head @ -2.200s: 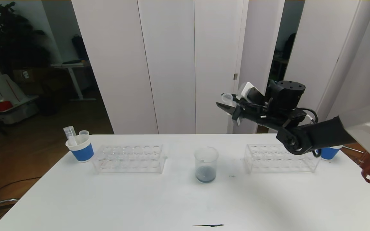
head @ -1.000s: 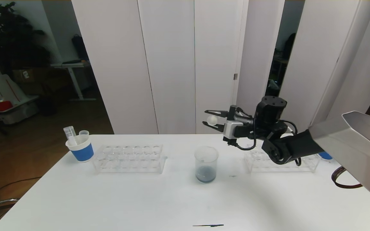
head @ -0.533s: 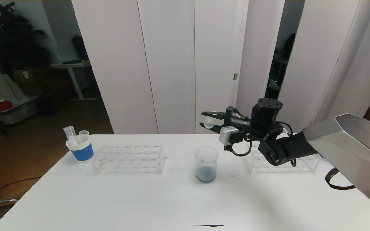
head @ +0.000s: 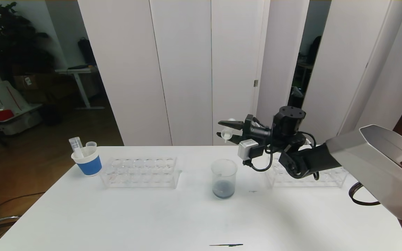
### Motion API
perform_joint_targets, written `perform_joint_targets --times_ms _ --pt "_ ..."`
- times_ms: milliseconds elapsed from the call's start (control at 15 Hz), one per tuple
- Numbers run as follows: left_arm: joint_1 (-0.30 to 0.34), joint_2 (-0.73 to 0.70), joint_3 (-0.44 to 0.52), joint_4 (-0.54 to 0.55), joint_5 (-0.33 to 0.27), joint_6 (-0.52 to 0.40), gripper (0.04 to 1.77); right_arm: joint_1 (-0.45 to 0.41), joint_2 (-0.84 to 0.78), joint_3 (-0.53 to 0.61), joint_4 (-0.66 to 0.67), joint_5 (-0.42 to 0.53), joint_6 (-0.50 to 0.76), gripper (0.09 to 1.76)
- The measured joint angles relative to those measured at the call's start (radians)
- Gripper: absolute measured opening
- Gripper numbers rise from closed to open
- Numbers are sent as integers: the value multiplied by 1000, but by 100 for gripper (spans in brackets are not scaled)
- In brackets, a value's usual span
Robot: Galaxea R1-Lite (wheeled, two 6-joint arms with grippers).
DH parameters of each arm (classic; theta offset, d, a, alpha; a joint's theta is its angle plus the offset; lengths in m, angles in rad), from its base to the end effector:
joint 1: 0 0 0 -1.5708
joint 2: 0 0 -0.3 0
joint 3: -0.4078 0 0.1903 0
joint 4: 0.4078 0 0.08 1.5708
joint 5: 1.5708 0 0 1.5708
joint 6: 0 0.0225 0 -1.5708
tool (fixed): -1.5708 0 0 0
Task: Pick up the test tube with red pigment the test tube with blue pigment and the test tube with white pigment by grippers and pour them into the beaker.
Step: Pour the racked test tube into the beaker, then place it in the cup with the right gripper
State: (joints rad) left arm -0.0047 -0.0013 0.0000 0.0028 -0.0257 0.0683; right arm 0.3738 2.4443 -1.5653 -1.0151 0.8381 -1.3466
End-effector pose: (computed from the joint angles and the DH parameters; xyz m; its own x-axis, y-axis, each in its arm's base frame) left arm -0.0229 -0.0005 0.0752 0.9995 -0.0304 -0.0015 0.0304 0.9972 0.0682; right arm 0.4535 0.1959 0.1192 0.3455 0.9340 0.0908 -0.0836 0.1270 -0.9884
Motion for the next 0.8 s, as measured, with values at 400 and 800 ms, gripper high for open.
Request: perform_joint_targets --times_ms 400,800 --pt "0 0 0 0 0 0 174 -7 12 -7 -16 17 -33 59" --pt "0 0 0 0 0 0 174 -7 26 -34 -24 45 -82 59"
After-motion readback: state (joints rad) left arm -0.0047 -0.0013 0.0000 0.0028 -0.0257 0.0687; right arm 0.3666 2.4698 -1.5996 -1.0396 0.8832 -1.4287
